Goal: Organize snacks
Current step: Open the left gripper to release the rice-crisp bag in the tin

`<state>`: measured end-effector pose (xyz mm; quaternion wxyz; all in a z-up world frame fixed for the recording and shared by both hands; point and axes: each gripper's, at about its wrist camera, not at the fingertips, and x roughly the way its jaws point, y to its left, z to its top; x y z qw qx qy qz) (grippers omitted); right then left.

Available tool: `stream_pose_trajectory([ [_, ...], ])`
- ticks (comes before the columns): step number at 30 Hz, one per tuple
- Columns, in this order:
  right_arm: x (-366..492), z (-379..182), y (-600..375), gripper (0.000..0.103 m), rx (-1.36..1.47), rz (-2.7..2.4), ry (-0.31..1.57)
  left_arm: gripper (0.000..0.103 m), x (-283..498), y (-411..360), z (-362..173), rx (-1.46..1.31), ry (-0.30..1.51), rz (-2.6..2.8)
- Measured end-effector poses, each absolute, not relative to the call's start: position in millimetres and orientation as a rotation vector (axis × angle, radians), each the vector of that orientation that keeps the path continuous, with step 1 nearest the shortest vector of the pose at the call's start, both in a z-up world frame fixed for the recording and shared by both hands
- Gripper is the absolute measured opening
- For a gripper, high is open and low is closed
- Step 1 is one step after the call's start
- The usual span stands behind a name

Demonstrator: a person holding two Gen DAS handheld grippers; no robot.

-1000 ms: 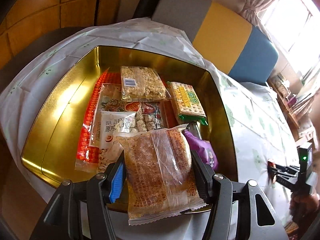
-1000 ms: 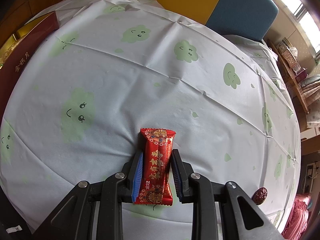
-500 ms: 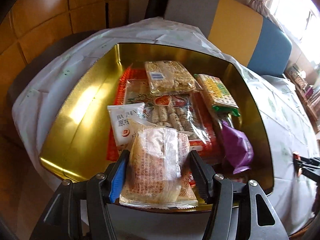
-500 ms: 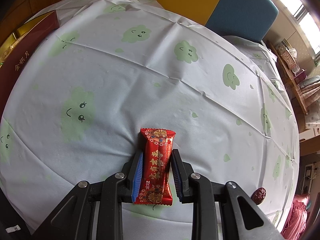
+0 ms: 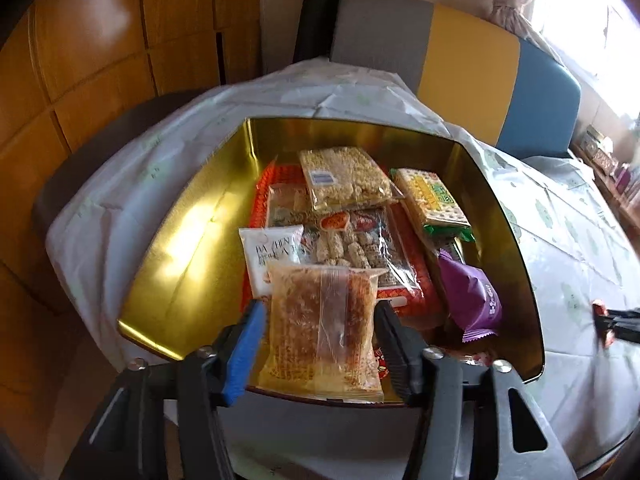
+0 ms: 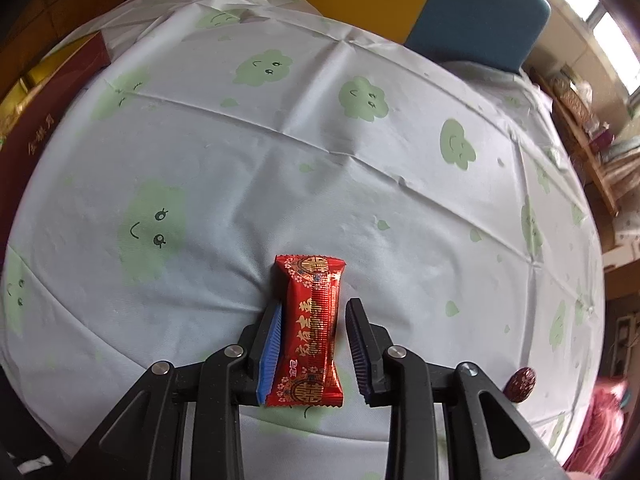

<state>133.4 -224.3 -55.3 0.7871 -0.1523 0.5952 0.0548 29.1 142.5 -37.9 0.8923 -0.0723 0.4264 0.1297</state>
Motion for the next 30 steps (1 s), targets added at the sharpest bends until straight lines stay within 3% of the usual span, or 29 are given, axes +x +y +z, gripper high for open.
stream_pose_trajectory([
  [6,143.3,-46.8,-252.1,0.032,-0.144,0.133,1.309,0.030,28.6,135.0,-42.8,-0.083,0.895,0.284],
  [13,149.5,-39.3,-274.3,0.033,-0.066,0.127,1.302,0.029,31.0,137.7,-48.1,-0.091,0.906,0.299],
  [16,149.3,-42.9,-270.0,0.022,-0.126,0.120,1.310,0.030,30.5,137.8,-49.5,-0.093,0.908,0.298],
  [30,149.9,-55.1,-265.1,0.022,-0.240,0.137,1.325,0.029,29.8,143.5,-53.2,-0.103,0.905,0.290],
])
